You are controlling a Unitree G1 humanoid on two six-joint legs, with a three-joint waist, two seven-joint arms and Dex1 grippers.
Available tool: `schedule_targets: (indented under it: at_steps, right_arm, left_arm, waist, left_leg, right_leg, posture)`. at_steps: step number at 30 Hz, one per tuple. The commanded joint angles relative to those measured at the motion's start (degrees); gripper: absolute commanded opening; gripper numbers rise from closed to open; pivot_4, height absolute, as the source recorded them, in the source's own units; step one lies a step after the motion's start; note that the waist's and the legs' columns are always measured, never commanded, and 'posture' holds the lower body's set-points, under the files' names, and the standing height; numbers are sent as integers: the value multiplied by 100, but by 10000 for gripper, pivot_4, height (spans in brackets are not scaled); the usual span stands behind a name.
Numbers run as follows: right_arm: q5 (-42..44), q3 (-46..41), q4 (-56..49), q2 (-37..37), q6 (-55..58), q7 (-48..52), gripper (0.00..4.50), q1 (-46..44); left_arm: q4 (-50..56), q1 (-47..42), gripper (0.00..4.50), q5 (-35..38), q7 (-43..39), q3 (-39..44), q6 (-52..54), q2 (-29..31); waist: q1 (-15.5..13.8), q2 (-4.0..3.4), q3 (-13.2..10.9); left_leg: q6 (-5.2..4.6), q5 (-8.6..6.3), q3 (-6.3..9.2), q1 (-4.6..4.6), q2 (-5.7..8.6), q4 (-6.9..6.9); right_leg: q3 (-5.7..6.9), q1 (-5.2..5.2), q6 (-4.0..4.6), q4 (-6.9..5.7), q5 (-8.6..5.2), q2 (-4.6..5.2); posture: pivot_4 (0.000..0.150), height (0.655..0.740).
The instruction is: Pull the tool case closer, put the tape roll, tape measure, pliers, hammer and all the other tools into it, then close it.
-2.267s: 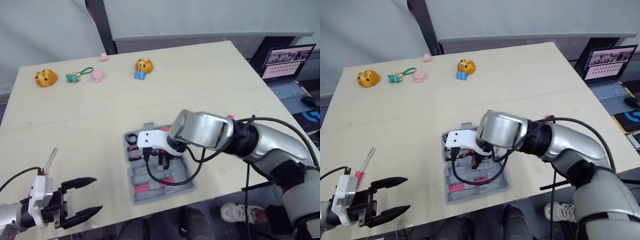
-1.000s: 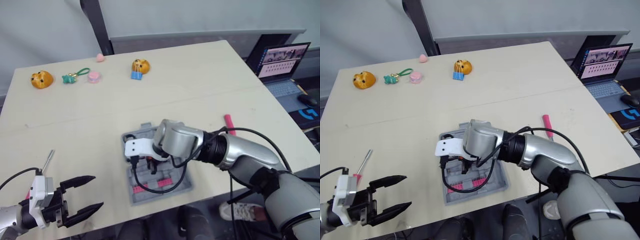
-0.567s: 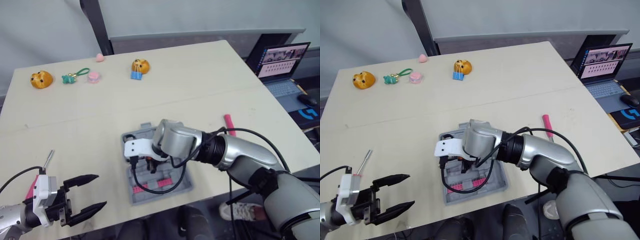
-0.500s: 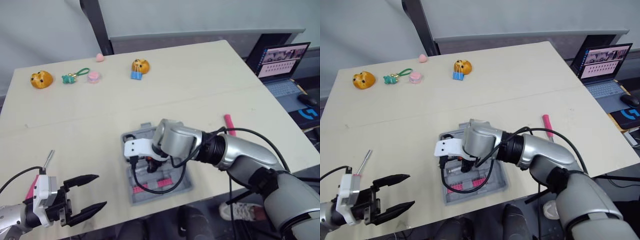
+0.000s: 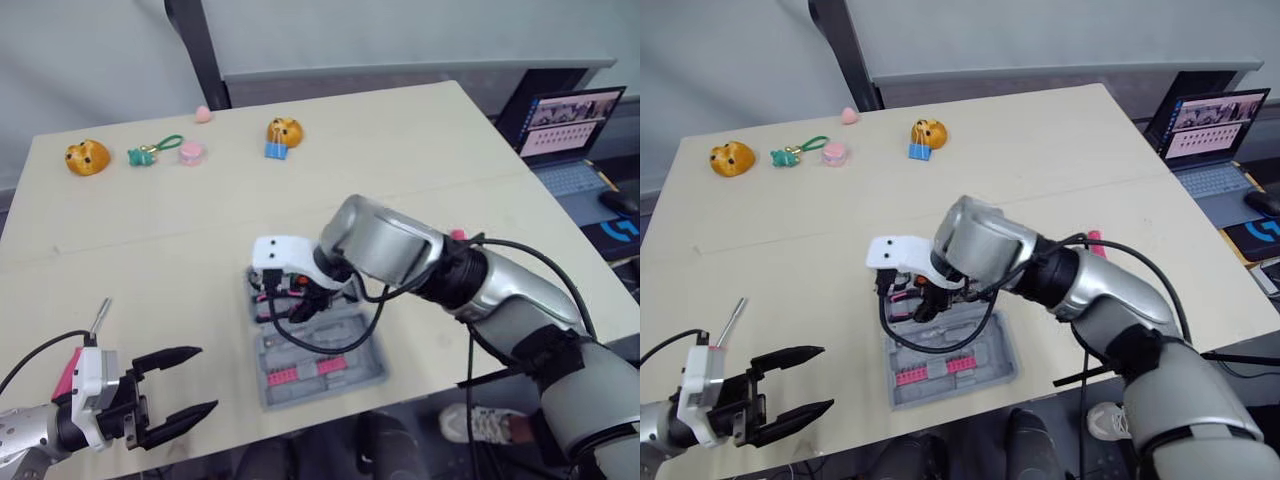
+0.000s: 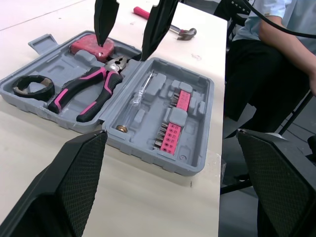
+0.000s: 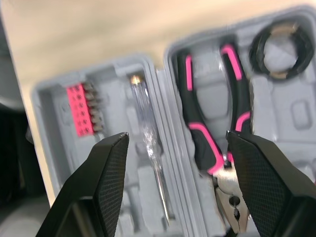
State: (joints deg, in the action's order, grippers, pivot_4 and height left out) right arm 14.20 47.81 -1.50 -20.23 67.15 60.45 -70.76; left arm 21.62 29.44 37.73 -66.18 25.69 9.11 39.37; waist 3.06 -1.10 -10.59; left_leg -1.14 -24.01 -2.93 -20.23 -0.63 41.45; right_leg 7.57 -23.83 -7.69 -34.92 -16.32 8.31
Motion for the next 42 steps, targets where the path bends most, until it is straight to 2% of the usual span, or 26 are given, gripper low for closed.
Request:
schedule_targets:
  at_steps: [1, 2, 4, 6, 7, 9, 20, 28, 42]
  right_arm:
    - [219, -687, -680, -273, -400, -72, 25640, 640]
    - [283, -863, -807, -349, -445, -83, 23291, 888]
    - [385, -1239, -1020, -360, -677, -193, 11657, 1369]
    - [403, -1548, -1172, -312, -1044, -369, 3036, 1859]
    - [436, -1691, -1221, -276, -1212, -418, 762, 2072]
    - [316, -1791, -1297, -281, -1740, -506, 762, 2441]
    - [-89, -1742, -1019, -350, -3044, -511, 762, 3503]
    - [-544, -1591, -604, -414, -3560, -407, 762, 3628]
    - [-1145, -1389, -47, -388, -3767, -320, 762, 3547]
  left_arm:
    - [103, 35, 45000, 114, -31, 111, 25, 10]
    - [112, 36, 45000, 124, -30, 123, 38, 12]
    - [108, 21, 45000, 141, -40, 153, 62, 32]
    - [93, -18, 45000, 161, -40, 168, 99, 51]
    - [92, -31, 45000, 159, -37, 167, 112, 56]
    - [90, -49, 45000, 144, -55, 167, 126, 77]
    - [103, -172, 45000, 149, -52, 221, 258, 135]
    - [123, -177, 45000, 106, -22, 185, 254, 110]
    - [219, -101, 45000, 109, 33, 166, 263, 61]
  waist:
    - [-16, 2, 1]
    - [-26, 2, 1]
    - [-29, 3, 1]
    - [-38, 4, 2]
    - [-34, 4, 2]
    - [-22, 4, 2]
    - [-77, 5, 2]
    - [-131, 5, 2]
    - [-135, 5, 2]
  left_leg:
    - [0, 0, 0, 0, 0, 1]
    - [0, 0, 1, 0, 1, 1]
    - [-1, 0, -2, 0, 2, 3]
    - [-1, 0, -4, 1, 4, 4]
    - [-1, 0, -4, 3, 4, 5]
    - [1, 1, -9, 7, 1, 6]
    - [2, 2, -8, 9, 3, 13]
    - [3, 3, -8, 13, 1, 14]
    - [3, 3, -7, 13, -2, 16]
  right_leg:
    - [0, 0, 0, -1, 0, 1]
    - [1, 1, 0, -2, 0, 3]
    - [0, 1, 0, -3, 0, 9]
    - [1, 3, -1, -3, 0, 9]
    - [1, 3, -1, -6, 0, 7]
    - [-2, 3, 0, -10, 0, 5]
    - [-4, 7, 1, -12, 1, 5]
    - [-5, 10, 2, -14, 1, 5]
    - [-3, 12, 2, -14, 1, 5]
  posture:
    - [1500, 7155]
    - [1500, 7155]
    - [1500, 7155]
    - [1500, 7155]
    - [1500, 7155]
    - [1500, 7155]
    - [1500, 7155]
    - [1500, 7155]
    - [1500, 7155]
